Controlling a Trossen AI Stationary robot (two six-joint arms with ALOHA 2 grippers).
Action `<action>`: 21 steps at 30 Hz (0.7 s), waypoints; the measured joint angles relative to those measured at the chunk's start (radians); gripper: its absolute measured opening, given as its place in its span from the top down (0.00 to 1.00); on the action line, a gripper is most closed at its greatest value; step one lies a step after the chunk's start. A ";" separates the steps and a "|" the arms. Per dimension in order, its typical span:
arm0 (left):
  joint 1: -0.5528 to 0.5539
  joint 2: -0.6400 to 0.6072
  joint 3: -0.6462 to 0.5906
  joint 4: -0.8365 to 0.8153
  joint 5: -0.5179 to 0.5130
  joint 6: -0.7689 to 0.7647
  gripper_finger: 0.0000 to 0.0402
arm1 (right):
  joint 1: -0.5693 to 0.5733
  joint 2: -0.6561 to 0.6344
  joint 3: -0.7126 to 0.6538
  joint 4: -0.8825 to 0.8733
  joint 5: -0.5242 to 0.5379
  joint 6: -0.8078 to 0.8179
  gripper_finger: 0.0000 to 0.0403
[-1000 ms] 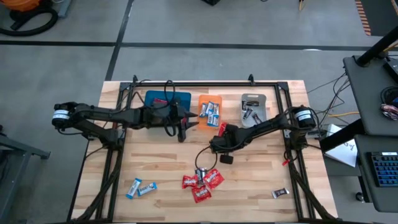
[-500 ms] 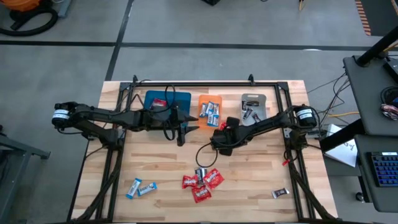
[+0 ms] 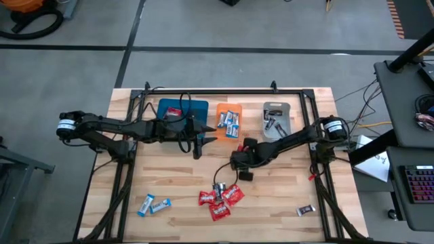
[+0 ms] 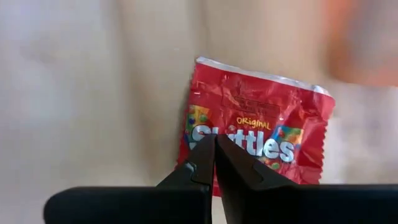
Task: Sort candy
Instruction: Put the red candy into the blue bin
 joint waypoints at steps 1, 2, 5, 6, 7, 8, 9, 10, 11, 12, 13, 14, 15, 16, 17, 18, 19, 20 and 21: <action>0.000 0.000 0.000 0.000 0.000 0.000 0.65 | 0.010 -0.005 0.010 0.000 -0.026 0.000 0.98; 0.000 0.000 0.000 0.000 0.000 -0.002 0.65 | 0.019 -0.008 0.023 -0.005 -0.043 0.003 0.98; -0.008 0.004 0.000 0.003 0.013 -0.014 0.65 | 0.039 -0.040 0.049 -0.022 -0.035 0.011 0.98; -0.013 0.009 0.000 0.007 0.014 -0.015 0.65 | 0.040 -0.054 0.056 -0.029 -0.030 0.013 0.98; -0.019 0.013 -0.002 0.006 0.014 -0.015 0.65 | 0.038 -0.070 0.060 -0.035 -0.024 0.018 0.98; -0.027 0.024 -0.003 0.006 0.014 -0.017 0.65 | 0.037 -0.084 0.062 -0.044 -0.018 0.024 0.98; -0.035 0.036 -0.003 0.014 0.014 -0.017 0.65 | 0.036 -0.098 0.061 -0.058 -0.016 0.034 0.98; -0.044 0.049 -0.003 0.014 0.015 -0.014 0.65 | 0.035 -0.117 0.057 -0.066 -0.012 0.046 0.98; -0.053 0.062 -0.004 0.007 0.015 -0.008 0.65 | 0.035 -0.135 0.052 -0.077 -0.012 0.058 0.98; -0.062 0.077 -0.004 0.007 0.015 0.001 0.65 | 0.036 -0.157 0.046 -0.084 -0.012 0.074 0.98; -0.069 0.093 -0.004 0.008 0.015 0.011 0.65 | 0.036 -0.185 0.037 -0.093 -0.012 0.092 0.98; -0.077 0.110 -0.004 0.005 0.015 0.020 0.65 | 0.036 -0.207 0.026 -0.106 -0.013 0.114 0.98; -0.082 0.128 -0.004 0.007 0.015 0.027 0.66 | 0.035 -0.231 0.013 -0.109 -0.013 0.137 0.98; -0.087 0.149 -0.004 0.009 0.017 0.034 0.66 | 0.034 -0.259 -0.006 -0.106 -0.014 0.161 0.98; -0.092 0.172 -0.004 0.016 0.017 0.043 0.68 | 0.034 -0.283 -0.027 -0.107 -0.017 0.188 0.98; -0.095 0.195 -0.004 0.031 0.016 0.054 0.69 | 0.034 -0.307 -0.047 -0.111 -0.019 0.213 0.98; -0.099 0.220 -0.004 0.044 0.014 0.066 0.71 | 0.034 -0.337 -0.069 -0.110 -0.022 0.238 0.98; -0.102 0.250 -0.004 0.065 0.010 0.081 0.73 | 0.034 -0.366 -0.094 -0.109 -0.024 0.263 0.98; -0.103 0.281 -0.004 0.100 0.008 0.097 0.75 | 0.035 -0.396 -0.119 -0.109 -0.031 0.291 0.98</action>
